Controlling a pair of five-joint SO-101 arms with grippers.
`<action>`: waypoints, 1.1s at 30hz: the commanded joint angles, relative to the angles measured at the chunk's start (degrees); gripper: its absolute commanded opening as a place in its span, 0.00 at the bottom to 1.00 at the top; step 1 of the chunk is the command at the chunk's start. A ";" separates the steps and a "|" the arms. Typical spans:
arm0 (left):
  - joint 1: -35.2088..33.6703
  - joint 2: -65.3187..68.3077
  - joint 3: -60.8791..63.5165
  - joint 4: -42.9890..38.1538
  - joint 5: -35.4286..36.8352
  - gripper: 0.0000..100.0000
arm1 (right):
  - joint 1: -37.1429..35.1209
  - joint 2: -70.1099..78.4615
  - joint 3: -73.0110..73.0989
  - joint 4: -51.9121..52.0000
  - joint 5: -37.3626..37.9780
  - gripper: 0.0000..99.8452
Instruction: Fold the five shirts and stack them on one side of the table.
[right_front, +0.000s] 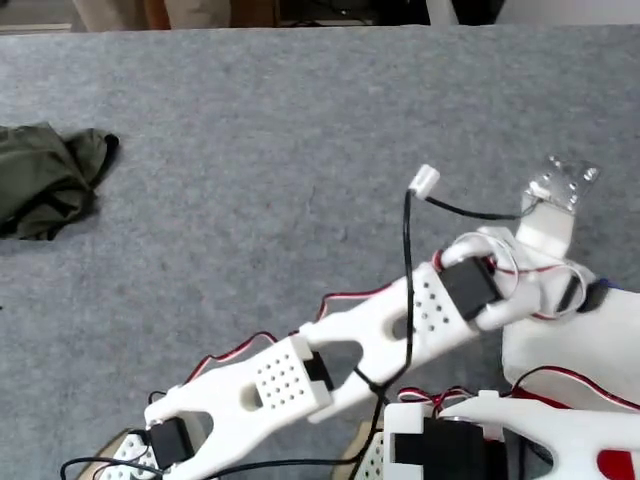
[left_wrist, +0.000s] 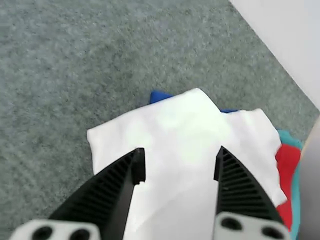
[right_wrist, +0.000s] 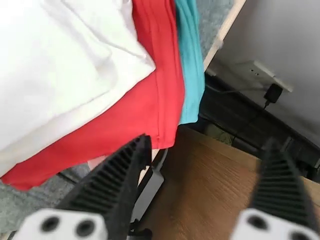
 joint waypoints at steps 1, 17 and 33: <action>-4.40 -4.79 -5.36 2.20 -0.09 0.14 | -2.07 -1.89 -5.93 3.25 0.62 0.12; -41.76 -10.07 -7.38 29.98 -20.57 0.02 | -57.54 -6.11 -8.13 26.73 -2.90 0.06; -89.93 -21.93 24.35 29.80 -20.84 0.17 | -92.53 15.25 -22.73 21.63 -10.37 0.28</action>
